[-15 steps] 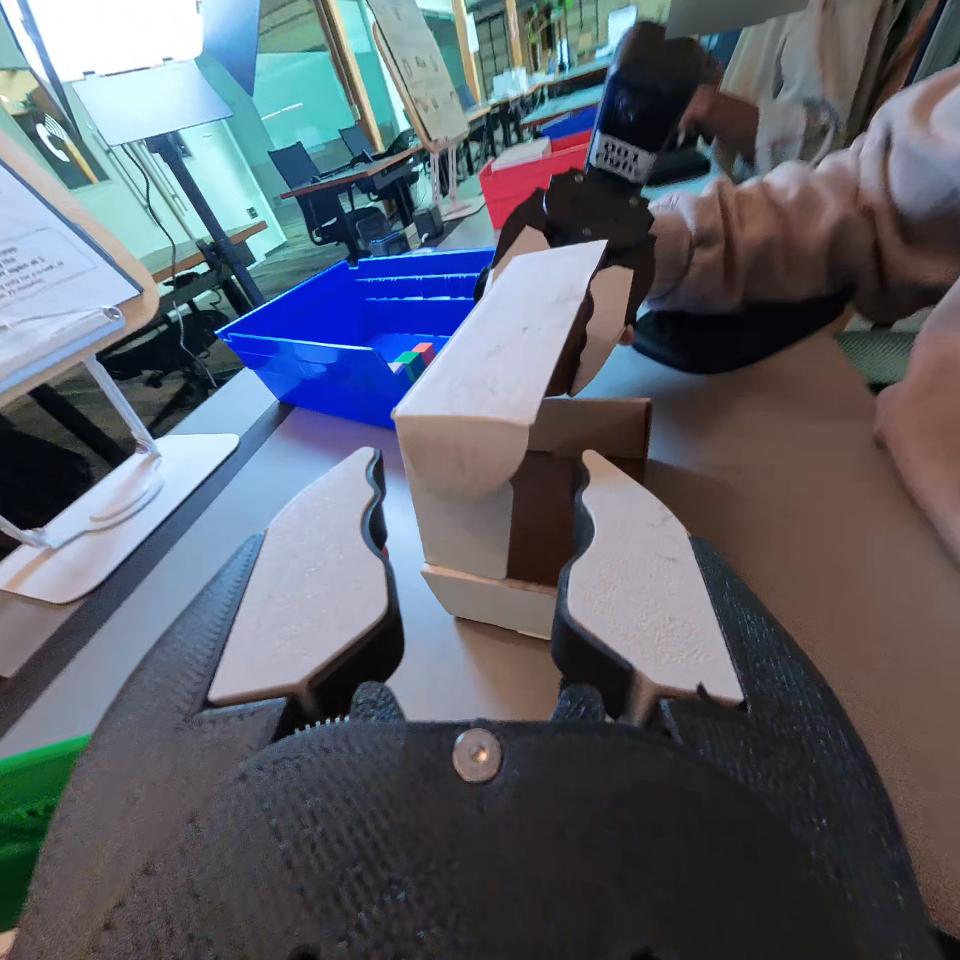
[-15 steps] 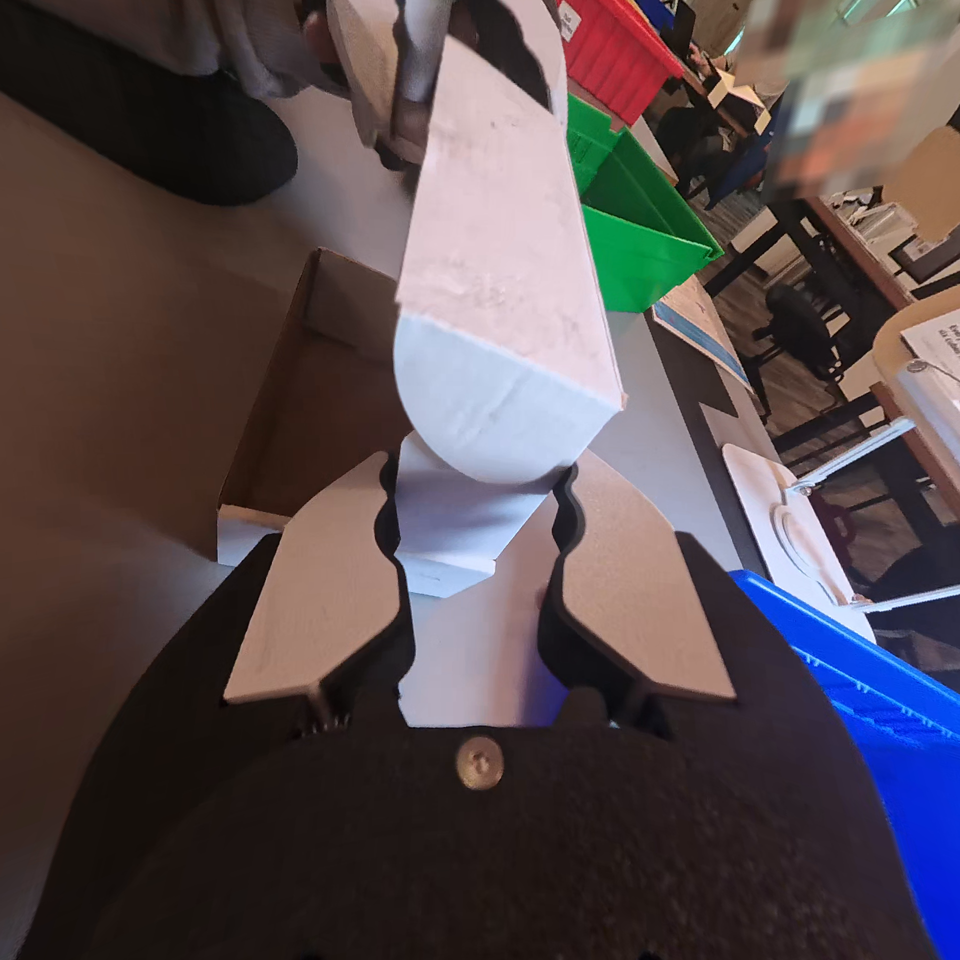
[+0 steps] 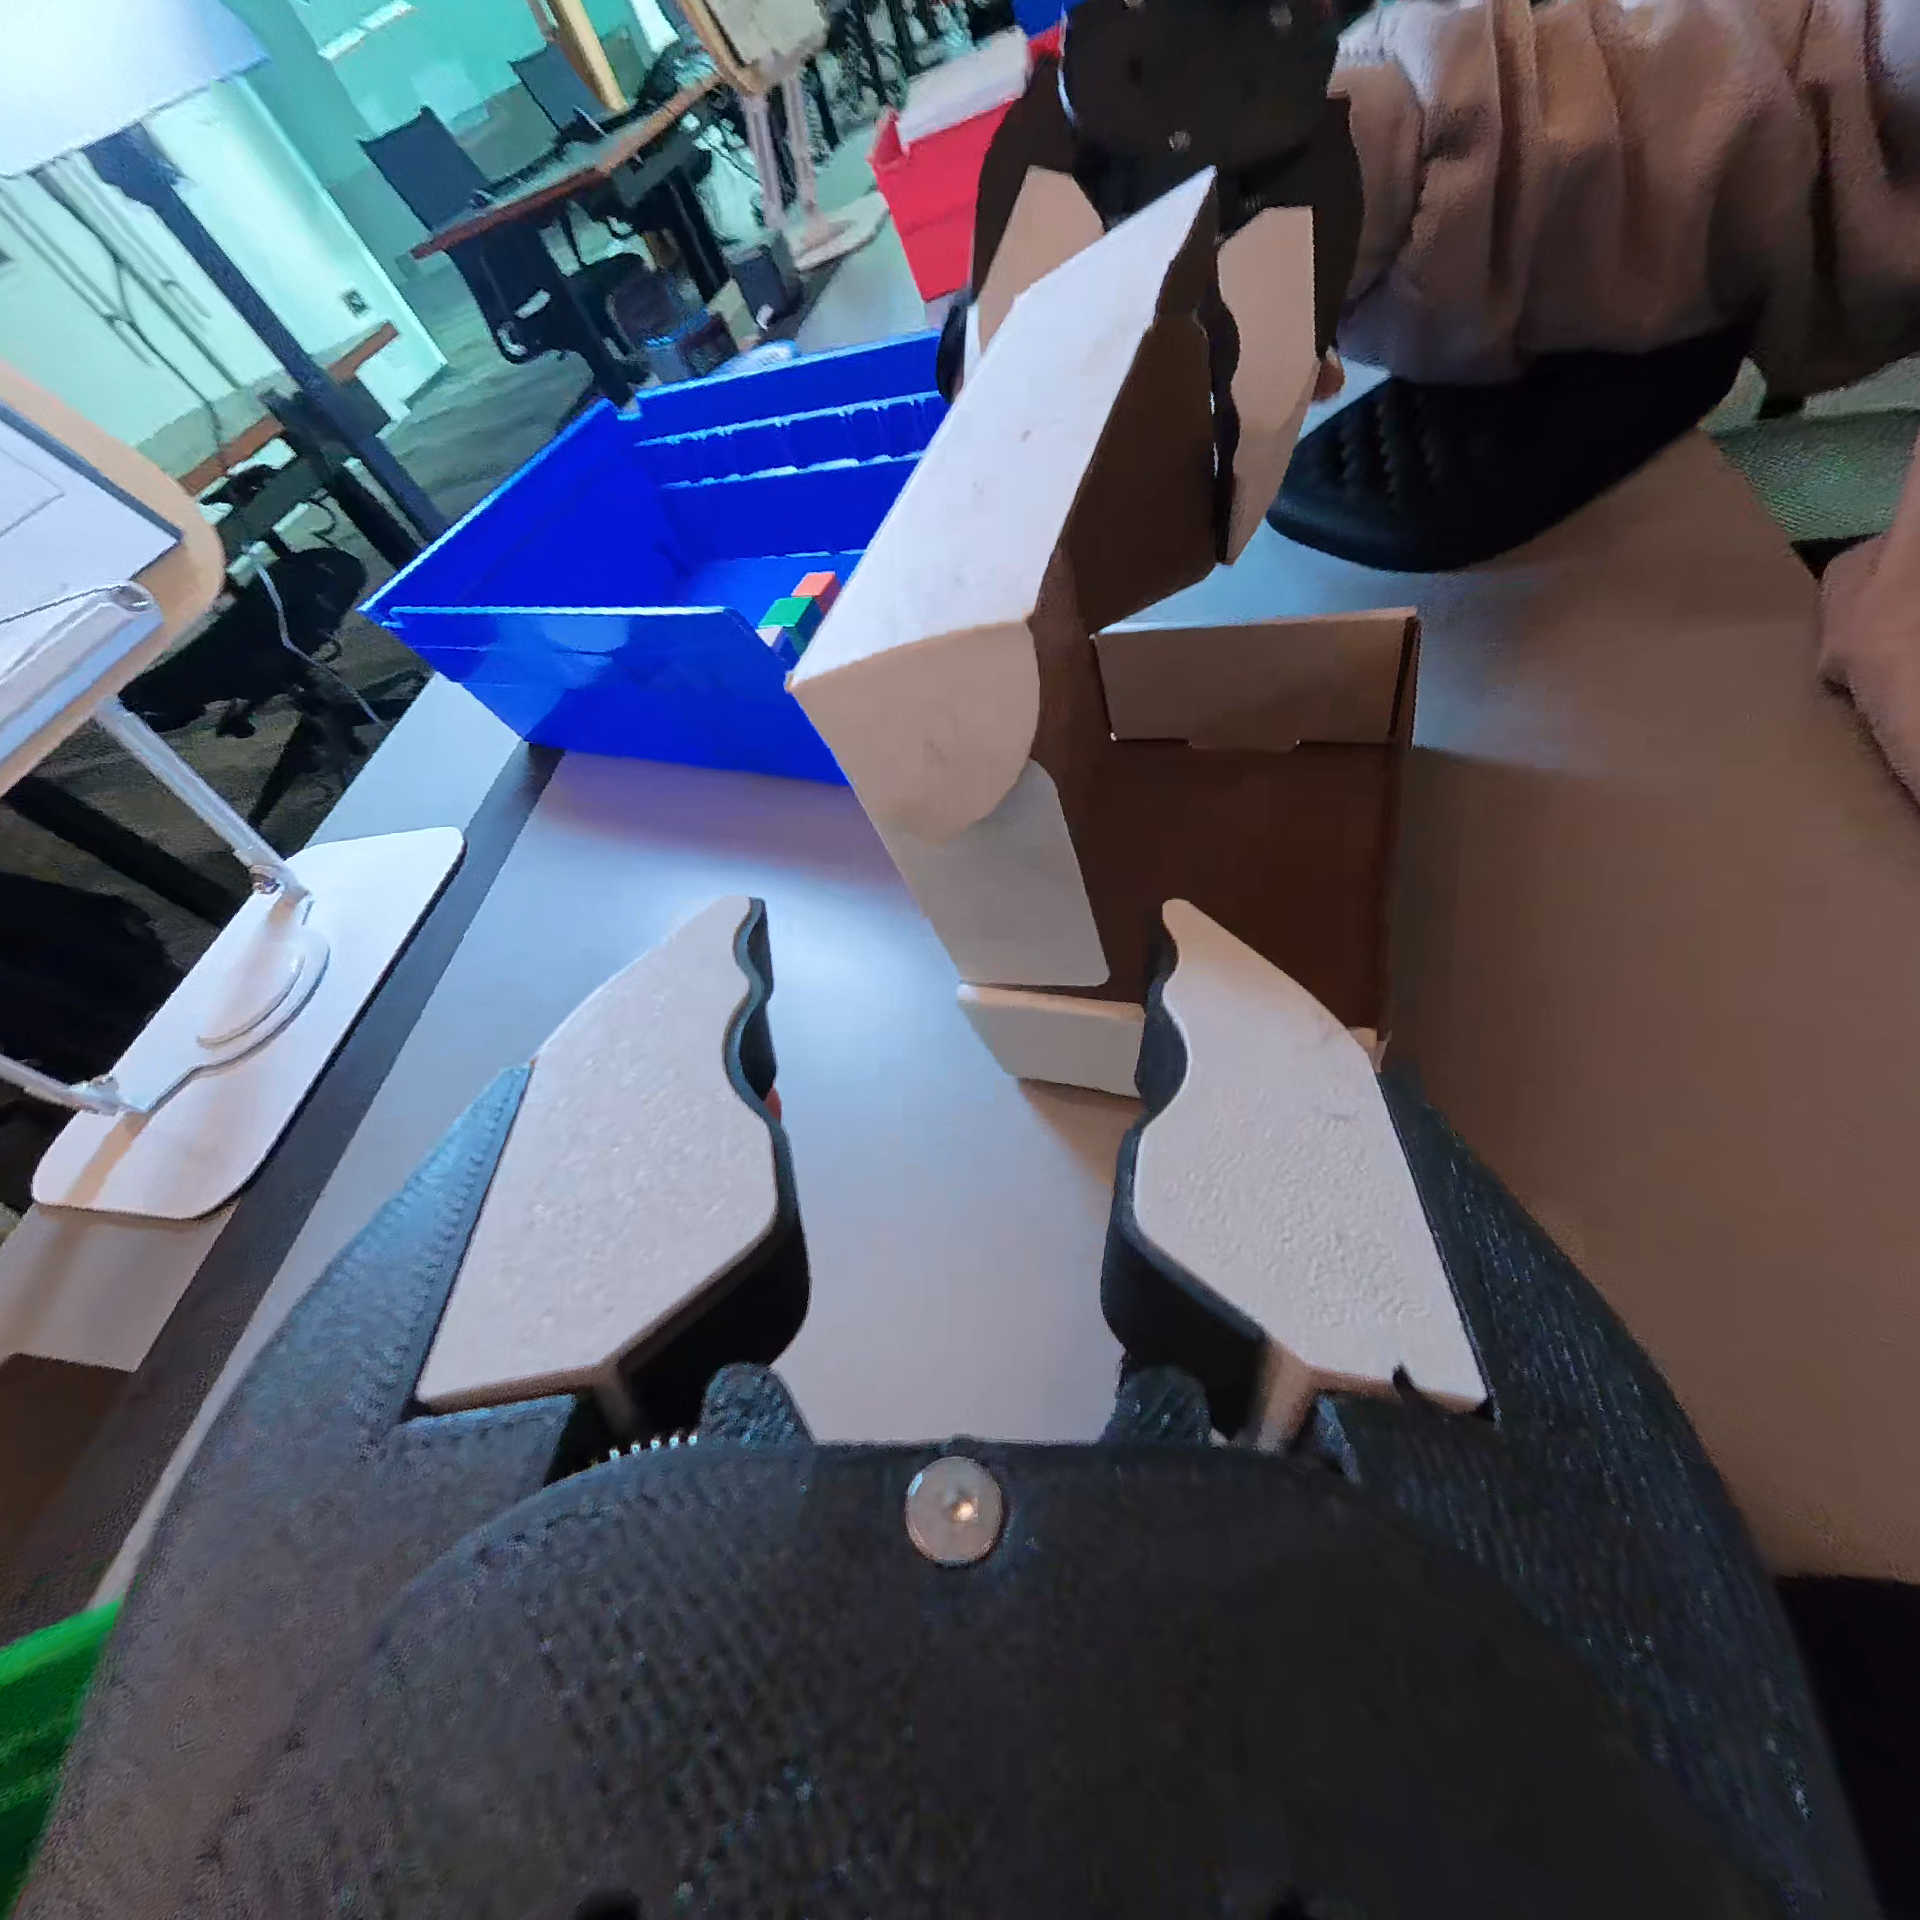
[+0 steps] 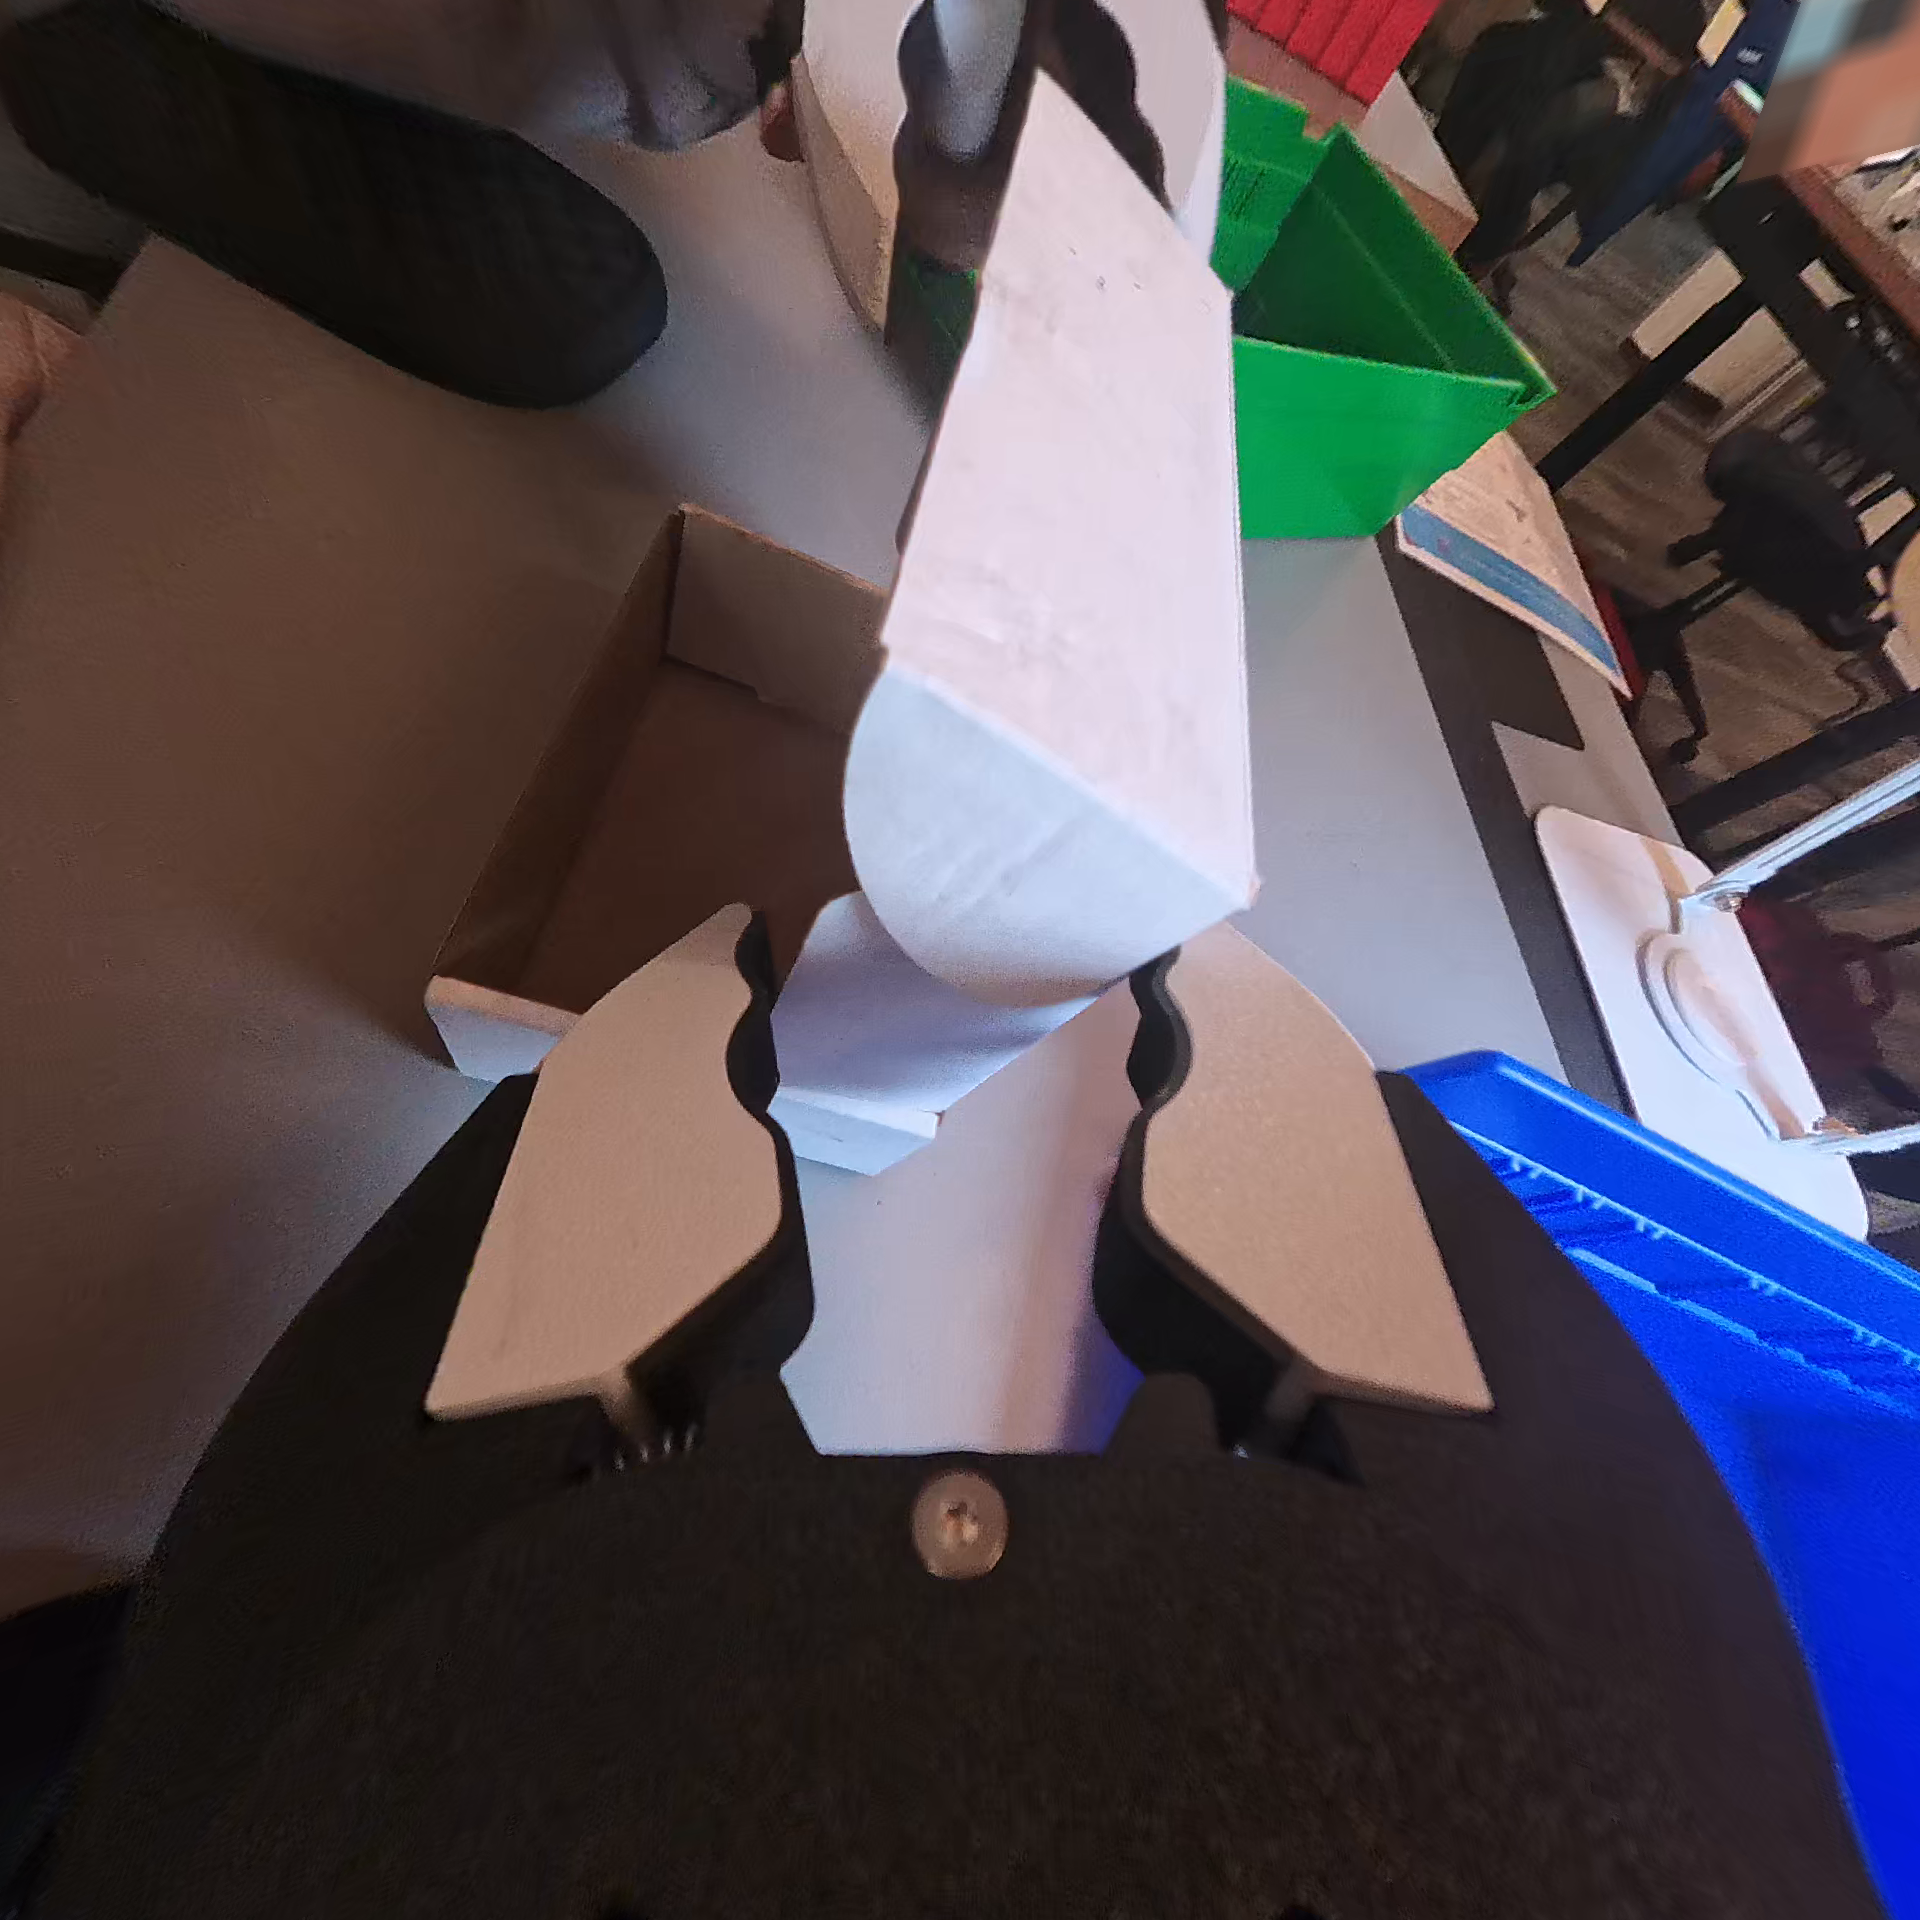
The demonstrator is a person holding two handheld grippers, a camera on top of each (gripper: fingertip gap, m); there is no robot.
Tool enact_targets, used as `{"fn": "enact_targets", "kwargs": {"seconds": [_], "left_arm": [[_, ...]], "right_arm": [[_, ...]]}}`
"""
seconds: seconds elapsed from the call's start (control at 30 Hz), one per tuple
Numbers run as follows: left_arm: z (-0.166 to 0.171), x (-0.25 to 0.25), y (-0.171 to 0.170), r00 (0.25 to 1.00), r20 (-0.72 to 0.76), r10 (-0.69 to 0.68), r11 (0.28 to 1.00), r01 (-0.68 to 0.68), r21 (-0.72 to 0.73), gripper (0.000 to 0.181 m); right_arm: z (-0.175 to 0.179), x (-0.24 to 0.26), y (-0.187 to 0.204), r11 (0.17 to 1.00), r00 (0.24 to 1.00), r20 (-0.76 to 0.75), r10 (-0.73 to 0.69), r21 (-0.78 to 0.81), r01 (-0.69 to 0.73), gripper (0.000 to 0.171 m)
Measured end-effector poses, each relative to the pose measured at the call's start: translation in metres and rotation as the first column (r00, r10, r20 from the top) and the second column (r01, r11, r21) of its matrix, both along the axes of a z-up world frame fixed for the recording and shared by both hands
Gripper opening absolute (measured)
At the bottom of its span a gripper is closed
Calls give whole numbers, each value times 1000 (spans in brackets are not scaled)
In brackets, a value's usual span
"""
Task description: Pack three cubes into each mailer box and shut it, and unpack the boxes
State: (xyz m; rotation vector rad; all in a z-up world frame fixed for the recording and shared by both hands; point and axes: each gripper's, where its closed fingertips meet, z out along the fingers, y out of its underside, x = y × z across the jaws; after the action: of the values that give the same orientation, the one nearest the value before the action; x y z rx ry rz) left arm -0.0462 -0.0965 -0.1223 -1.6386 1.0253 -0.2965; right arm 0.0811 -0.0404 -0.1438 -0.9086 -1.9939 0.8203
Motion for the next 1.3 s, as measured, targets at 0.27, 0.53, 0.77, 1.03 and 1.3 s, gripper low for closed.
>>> {"fn": "enact_targets", "kwargs": {"seconds": [0.27,0.53,0.77,1.03,1.3], "left_arm": [[-5,22,29,983,-102,-155,984,145,-103,81],[-8,39,9,976,-98,-193,981,189,-49,54],[-14,33,-3,989,-43,-141,989,139,-40,36],[-11,35,-4,990,-29,-137,990,135,-37,50],[-10,47,-6,980,-84,-181,983,178,-44,47]], "right_arm": [[0,3,0,1000,1000,5,9,26,-10,62],[-3,-7,3,1000,999,-52,-13,18,14,60],[-1,2,-3,1000,1000,19,9,-25,-9,70],[12,30,14,999,983,183,25,26,-31,62],[6,9,5,994,983,182,40,93,-57,54]]}}
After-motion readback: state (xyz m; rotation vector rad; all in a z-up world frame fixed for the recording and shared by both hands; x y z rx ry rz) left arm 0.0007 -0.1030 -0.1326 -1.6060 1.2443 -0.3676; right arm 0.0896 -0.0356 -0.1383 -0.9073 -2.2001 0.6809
